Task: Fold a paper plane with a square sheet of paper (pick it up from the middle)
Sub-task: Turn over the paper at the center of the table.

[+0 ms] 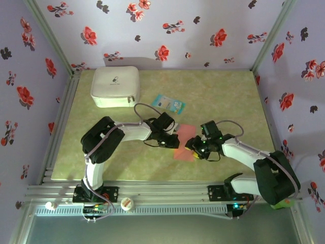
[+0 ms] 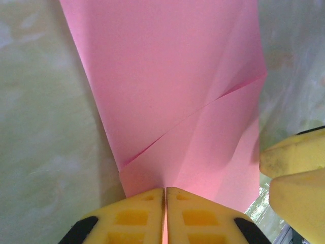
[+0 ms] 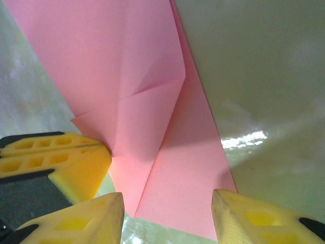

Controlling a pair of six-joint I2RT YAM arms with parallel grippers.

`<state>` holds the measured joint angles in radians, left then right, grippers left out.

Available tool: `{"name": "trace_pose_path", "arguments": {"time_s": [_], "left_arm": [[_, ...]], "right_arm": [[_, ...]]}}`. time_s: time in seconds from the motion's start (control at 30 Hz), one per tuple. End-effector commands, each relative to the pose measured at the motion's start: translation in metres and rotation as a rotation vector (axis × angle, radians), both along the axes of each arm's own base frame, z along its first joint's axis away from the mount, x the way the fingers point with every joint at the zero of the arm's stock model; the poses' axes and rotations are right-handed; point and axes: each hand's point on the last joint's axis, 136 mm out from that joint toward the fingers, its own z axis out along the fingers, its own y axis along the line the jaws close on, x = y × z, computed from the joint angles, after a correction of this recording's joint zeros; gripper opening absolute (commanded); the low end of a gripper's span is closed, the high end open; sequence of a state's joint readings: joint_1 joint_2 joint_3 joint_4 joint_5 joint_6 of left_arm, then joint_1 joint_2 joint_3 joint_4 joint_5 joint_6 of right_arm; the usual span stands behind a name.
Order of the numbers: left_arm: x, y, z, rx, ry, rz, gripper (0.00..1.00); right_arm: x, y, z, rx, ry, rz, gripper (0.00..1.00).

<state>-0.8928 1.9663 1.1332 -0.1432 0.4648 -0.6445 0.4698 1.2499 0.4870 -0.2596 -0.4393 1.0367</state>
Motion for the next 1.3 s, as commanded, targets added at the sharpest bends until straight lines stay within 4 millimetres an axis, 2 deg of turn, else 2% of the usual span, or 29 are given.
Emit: {"name": "trace_pose_path", "arguments": {"time_s": [0.0, 0.17, 0.3, 0.6, 0.73, 0.87, 1.03, 1.13, 1.27], "left_arm": [[-0.005, 0.011, -0.009, 0.060, 0.006, 0.017, 0.11], [-0.006, 0.012, -0.011, 0.061, 0.010, 0.021, 0.11], [-0.007, 0.012, -0.011, 0.061, 0.011, 0.017, 0.11], [-0.007, 0.012, -0.012, 0.061, 0.013, 0.022, 0.10], [-0.008, 0.013, -0.013, 0.064, 0.014, 0.019, 0.10], [-0.008, 0.013, -0.013, 0.067, 0.013, 0.016, 0.10], [-0.009, 0.012, -0.014, 0.063, 0.023, 0.011, 0.10], [-0.010, 0.013, -0.014, 0.063, 0.026, 0.010, 0.10], [-0.009, 0.013, -0.010, 0.057, 0.015, 0.017, 0.10]], "right_arm": [[-0.016, -0.001, -0.003, 0.019, 0.035, 0.009, 0.48], [-0.020, -0.009, -0.013, -0.028, 0.043, 0.008, 0.48], [-0.013, 0.000, -0.016, 0.007, 0.042, 0.009, 0.47], [0.027, 0.022, 0.010, 0.115, -0.111, -0.006, 0.48], [0.035, 0.014, 0.008, 0.071, -0.118, -0.011, 0.50], [0.045, 0.006, 0.016, 0.074, -0.159, -0.006, 0.52], [0.056, 0.014, 0.022, 0.172, -0.176, 0.009, 0.52], [0.060, 0.017, 0.019, 0.222, -0.171, -0.018, 0.52], [0.064, 0.006, 0.010, 0.182, -0.171, -0.062, 0.50]]}}
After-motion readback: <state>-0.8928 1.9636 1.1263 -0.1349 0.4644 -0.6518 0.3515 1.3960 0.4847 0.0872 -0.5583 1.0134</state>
